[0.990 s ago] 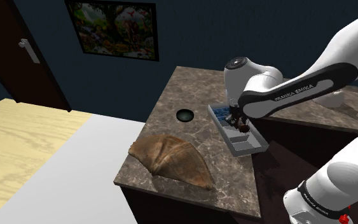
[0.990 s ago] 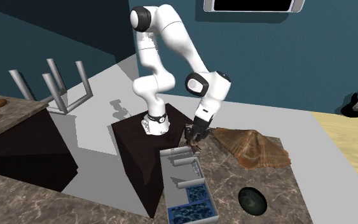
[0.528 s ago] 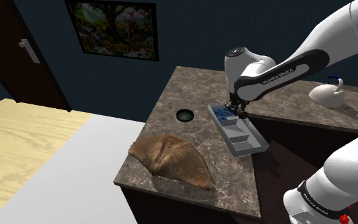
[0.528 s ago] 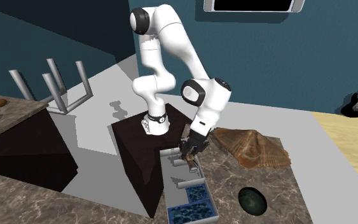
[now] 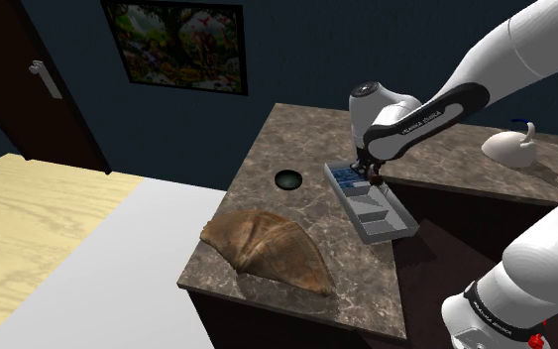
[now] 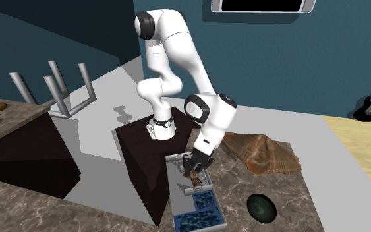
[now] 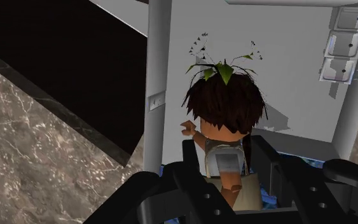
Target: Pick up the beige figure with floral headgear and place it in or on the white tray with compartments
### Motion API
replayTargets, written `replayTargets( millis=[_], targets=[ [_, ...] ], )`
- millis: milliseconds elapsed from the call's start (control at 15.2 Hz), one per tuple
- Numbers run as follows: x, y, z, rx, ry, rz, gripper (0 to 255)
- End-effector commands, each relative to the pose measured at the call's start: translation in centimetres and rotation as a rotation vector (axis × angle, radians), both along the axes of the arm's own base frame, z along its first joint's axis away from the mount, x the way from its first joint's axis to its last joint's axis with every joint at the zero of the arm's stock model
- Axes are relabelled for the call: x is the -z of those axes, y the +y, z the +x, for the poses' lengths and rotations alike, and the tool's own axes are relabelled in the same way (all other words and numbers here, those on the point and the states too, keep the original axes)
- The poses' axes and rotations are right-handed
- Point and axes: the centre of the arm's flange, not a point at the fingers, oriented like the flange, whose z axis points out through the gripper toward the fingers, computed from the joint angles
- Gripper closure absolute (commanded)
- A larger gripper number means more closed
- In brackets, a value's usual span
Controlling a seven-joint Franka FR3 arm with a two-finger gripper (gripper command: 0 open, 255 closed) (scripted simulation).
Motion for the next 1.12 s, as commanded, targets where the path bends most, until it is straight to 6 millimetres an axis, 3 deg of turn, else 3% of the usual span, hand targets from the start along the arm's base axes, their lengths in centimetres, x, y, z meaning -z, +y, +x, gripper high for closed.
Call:
replayTargets(
  millis=[0, 396, 924, 990, 1056],
  targets=[
    [1.1, 0.1, 0.1, 0.000, -0.001, 0.000, 255],
    [4.3, 0.1, 0.1, 0.000, -0.001, 0.000, 255],
    [4.3, 0.1, 0.1, 0.000, -0.001, 0.000, 255],
    [4.3, 0.1, 0.1, 0.000, -0.001, 0.000, 0],
    [4.3, 0.1, 0.1, 0.000, -0.001, 0.000, 0]
  ],
)
